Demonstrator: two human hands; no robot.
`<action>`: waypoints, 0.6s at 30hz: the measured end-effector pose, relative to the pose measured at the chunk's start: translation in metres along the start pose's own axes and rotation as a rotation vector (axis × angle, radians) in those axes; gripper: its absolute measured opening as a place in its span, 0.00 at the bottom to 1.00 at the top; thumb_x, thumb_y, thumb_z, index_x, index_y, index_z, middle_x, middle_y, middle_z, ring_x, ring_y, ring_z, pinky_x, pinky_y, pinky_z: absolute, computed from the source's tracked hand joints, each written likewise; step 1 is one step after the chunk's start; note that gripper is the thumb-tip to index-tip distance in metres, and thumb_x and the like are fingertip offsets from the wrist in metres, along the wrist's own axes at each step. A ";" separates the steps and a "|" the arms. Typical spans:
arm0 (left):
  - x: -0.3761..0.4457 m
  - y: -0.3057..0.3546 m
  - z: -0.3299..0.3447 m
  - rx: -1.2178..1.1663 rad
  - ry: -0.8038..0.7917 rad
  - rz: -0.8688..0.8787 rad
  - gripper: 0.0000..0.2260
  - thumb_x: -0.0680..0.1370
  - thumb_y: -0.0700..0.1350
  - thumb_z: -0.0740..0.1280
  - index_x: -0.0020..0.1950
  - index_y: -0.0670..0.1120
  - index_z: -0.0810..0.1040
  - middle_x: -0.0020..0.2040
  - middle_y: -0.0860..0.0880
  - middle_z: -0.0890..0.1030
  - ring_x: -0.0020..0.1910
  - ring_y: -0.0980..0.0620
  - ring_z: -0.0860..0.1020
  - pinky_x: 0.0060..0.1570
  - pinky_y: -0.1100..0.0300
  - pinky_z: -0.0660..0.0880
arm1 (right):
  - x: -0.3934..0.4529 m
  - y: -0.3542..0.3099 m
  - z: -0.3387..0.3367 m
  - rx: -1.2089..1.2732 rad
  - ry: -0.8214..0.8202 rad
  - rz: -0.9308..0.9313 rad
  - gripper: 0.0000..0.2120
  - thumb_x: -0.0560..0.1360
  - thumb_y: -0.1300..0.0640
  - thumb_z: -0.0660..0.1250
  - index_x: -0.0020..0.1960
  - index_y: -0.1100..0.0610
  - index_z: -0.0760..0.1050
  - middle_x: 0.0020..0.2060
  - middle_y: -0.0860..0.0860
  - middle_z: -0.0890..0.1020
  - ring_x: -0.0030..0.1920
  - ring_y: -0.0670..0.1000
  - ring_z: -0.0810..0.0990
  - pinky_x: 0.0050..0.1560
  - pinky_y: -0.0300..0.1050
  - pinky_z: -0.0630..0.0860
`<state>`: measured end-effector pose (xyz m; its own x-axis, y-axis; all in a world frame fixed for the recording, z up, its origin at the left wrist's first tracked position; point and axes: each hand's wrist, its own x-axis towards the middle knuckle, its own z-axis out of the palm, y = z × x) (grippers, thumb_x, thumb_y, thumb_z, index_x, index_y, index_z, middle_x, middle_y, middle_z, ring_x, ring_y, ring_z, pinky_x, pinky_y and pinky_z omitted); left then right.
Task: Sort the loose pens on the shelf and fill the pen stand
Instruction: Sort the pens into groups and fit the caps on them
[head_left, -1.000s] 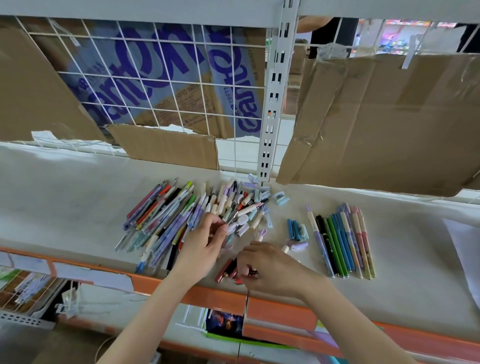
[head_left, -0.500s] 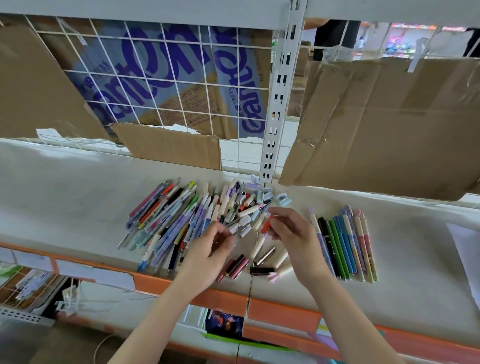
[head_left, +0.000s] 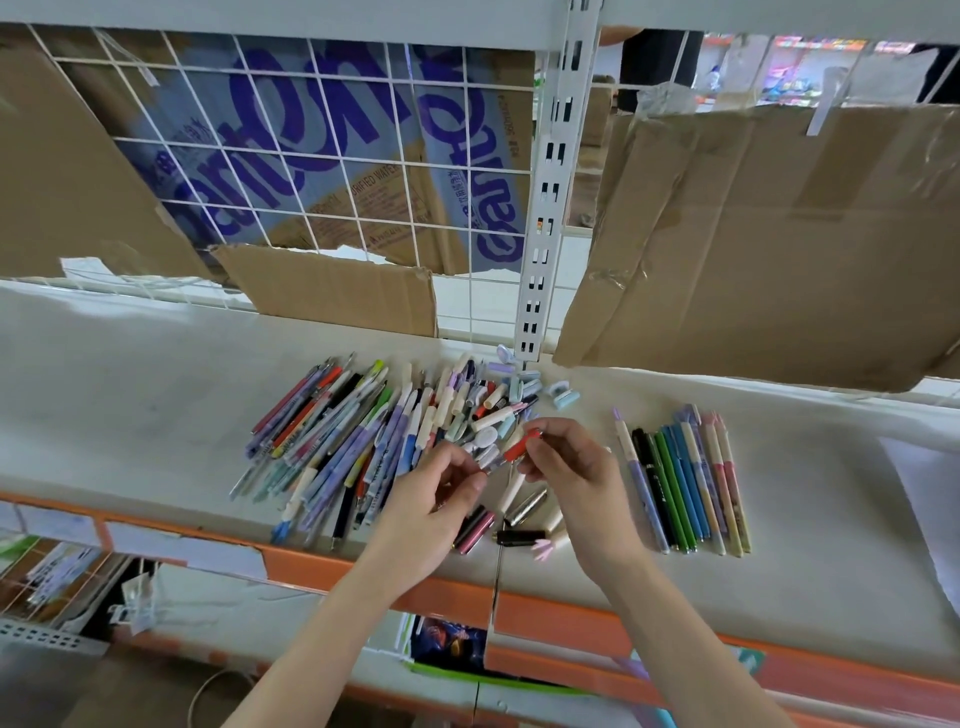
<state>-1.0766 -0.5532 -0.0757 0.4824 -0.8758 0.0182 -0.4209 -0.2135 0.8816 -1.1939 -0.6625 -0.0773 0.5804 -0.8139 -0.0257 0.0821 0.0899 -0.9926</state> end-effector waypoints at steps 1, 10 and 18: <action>-0.001 0.002 0.000 -0.004 -0.001 -0.005 0.03 0.79 0.42 0.63 0.46 0.48 0.73 0.36 0.51 0.76 0.32 0.63 0.75 0.34 0.72 0.70 | -0.001 0.001 0.001 0.016 -0.008 0.007 0.05 0.76 0.66 0.64 0.51 0.60 0.76 0.40 0.57 0.83 0.38 0.48 0.80 0.42 0.38 0.75; 0.004 0.014 0.010 -0.406 -0.044 -0.280 0.10 0.81 0.40 0.59 0.47 0.35 0.76 0.26 0.51 0.70 0.23 0.57 0.67 0.28 0.68 0.67 | -0.007 0.008 0.009 0.203 -0.007 0.033 0.05 0.77 0.67 0.62 0.51 0.61 0.73 0.38 0.59 0.83 0.37 0.51 0.81 0.38 0.39 0.77; 0.017 0.026 0.001 -0.121 -0.072 -0.148 0.07 0.79 0.45 0.61 0.45 0.48 0.77 0.37 0.53 0.81 0.34 0.57 0.79 0.40 0.60 0.79 | 0.018 -0.016 -0.010 -0.173 0.074 -0.157 0.10 0.78 0.64 0.61 0.58 0.56 0.71 0.31 0.55 0.77 0.30 0.46 0.72 0.31 0.36 0.71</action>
<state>-1.0802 -0.5739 -0.0534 0.4741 -0.8683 -0.1457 -0.2518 -0.2923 0.9226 -1.1928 -0.6846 -0.0631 0.5098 -0.8507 0.1284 0.0231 -0.1356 -0.9905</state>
